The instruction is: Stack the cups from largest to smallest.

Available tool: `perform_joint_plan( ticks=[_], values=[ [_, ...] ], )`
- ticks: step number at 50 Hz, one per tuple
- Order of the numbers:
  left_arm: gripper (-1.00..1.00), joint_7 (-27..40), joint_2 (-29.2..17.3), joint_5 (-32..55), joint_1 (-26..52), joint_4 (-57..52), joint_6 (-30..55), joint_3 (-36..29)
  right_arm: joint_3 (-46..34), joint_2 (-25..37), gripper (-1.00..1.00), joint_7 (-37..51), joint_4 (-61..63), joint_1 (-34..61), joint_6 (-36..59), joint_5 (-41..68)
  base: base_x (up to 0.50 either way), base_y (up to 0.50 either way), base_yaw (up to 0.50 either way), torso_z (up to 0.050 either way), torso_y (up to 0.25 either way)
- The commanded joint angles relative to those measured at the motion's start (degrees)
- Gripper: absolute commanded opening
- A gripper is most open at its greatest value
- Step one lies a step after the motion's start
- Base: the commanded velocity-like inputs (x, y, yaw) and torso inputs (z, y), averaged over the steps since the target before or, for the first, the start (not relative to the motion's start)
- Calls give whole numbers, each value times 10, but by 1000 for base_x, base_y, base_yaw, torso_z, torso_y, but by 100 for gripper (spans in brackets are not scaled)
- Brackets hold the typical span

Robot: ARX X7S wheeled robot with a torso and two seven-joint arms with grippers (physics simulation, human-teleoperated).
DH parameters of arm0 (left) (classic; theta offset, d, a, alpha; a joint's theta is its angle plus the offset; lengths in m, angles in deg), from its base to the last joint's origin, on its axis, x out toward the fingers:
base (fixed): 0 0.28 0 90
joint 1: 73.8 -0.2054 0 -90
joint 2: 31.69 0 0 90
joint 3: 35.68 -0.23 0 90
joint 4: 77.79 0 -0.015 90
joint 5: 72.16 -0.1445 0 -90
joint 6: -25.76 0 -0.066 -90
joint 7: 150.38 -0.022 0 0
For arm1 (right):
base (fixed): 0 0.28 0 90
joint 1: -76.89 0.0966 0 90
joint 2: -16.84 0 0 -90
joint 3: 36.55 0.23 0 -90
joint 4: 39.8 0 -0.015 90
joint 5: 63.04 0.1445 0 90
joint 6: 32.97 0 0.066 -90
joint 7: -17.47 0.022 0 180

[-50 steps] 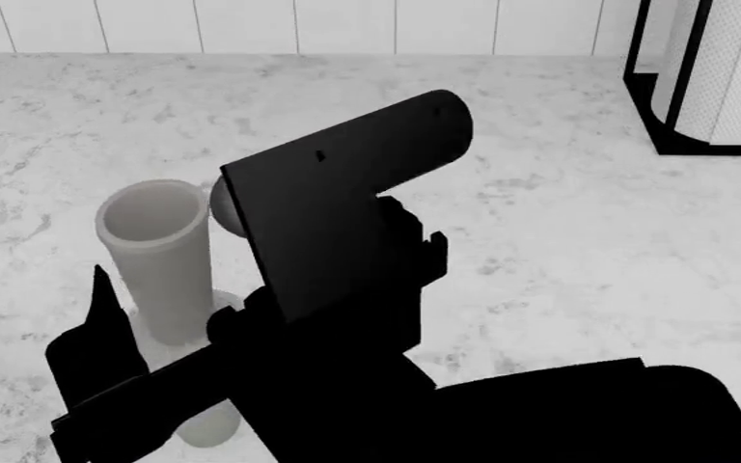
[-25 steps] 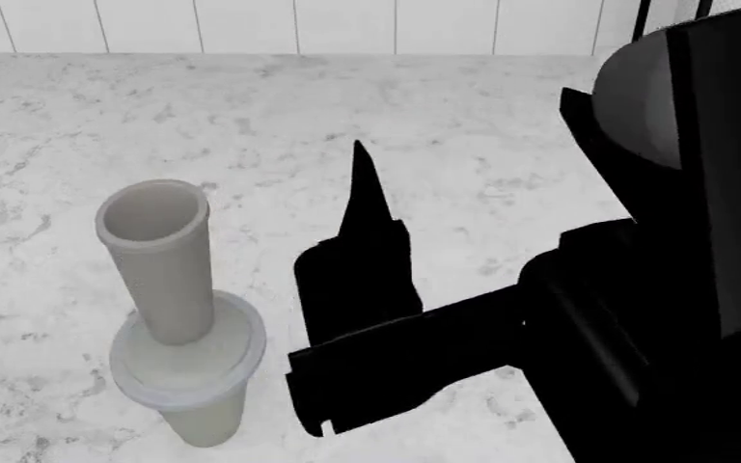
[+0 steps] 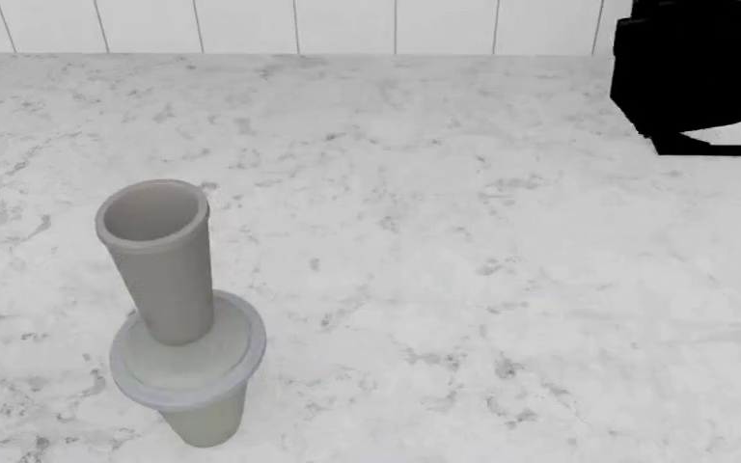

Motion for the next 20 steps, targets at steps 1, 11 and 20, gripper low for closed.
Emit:
perform_joint_plan(
  ticks=[1, 11, 20],
  values=[
    [100, -4, -7, 12, 71, 10, 27, -13, -34, 11, 100, -25, -99, 110, 60, -22, 0, 0, 0, 0, 0],
    [100, -13, -22, 46, 47, -29, 53, 9, -6, 25, 100, -55, -106, 99, 69, -68, 0, 0, 0, 0, 0],
    [100, -36, -46, 63, 23, -46, 57, 15, 7, 56, 100, -52, -92, 92, 64, -76, 0, 0, 0, 0, 0]
  ],
)
